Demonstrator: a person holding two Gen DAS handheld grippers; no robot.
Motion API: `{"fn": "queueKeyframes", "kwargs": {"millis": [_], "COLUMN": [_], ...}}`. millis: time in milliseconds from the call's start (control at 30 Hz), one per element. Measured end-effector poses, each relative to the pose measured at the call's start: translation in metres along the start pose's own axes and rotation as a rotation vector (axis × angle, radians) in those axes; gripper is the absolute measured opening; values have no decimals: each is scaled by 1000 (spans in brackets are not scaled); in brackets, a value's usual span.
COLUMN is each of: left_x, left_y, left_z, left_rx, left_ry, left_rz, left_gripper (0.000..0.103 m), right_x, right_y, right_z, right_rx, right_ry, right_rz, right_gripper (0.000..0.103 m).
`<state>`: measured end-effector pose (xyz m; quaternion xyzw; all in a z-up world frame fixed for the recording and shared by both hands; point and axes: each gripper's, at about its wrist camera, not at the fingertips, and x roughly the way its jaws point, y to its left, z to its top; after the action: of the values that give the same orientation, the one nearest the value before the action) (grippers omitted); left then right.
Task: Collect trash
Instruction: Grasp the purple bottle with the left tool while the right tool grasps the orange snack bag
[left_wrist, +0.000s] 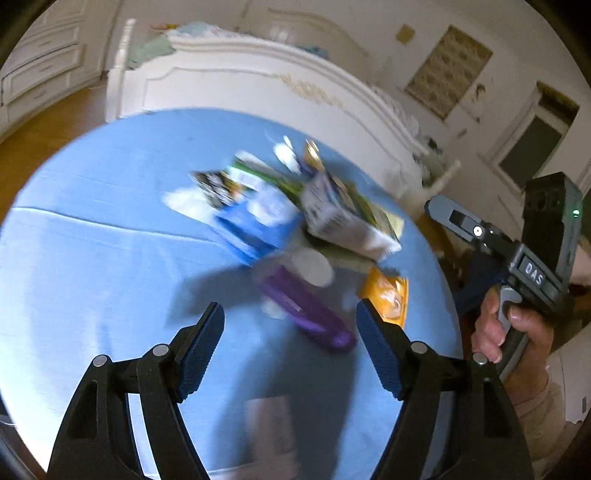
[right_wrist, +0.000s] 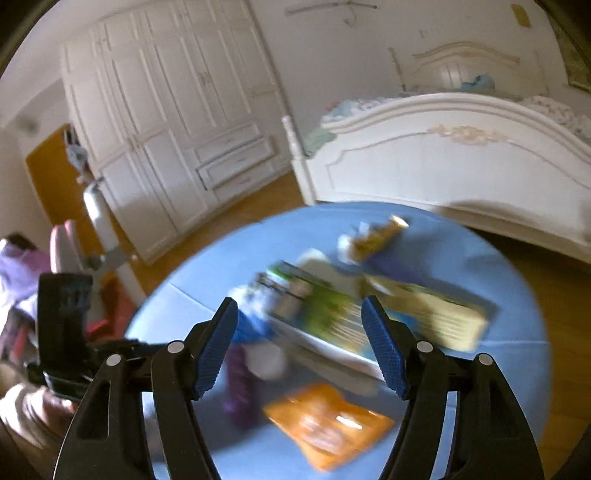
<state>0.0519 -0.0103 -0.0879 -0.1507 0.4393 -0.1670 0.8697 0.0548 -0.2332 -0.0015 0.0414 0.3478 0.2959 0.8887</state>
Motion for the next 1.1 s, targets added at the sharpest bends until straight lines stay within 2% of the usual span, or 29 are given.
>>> {"fn": "queueKeyframes", "kwargs": {"millis": [167,400,467,533,567,733,833,1100], "left_x": [27,37,38,39,38,34,32,8], "left_y": [-17,-28,-31,-31,-30,-21,-14,6], "left_z": [-2,-1,-3,-4,-4,-2,-1,-8], "left_rx": [-2,5,13,39,45,33,27,12], "left_ry": [57,37,22,3,-3,-2,7,-24], "left_rz": [47,130,157,193,201,183,159,133], "left_gripper": [73,73,67,54,51,32,28,26], "right_x": [4,27,33,38,42,35,26,-5], "right_y": [-13,7,10,9,10,4,0,-5], "right_z": [-39,-61,-58,-57,-54,-56,-57,-64], "right_rx": [-83,-224,-227,-216,-217,-176,-124,68], "right_ry": [128,231,242,265,269,267,249,149], "right_rz": [-24,-5,-24,-31,-26,-2,34,155], "right_gripper": [69,69,69,67,59,45,42,42]}}
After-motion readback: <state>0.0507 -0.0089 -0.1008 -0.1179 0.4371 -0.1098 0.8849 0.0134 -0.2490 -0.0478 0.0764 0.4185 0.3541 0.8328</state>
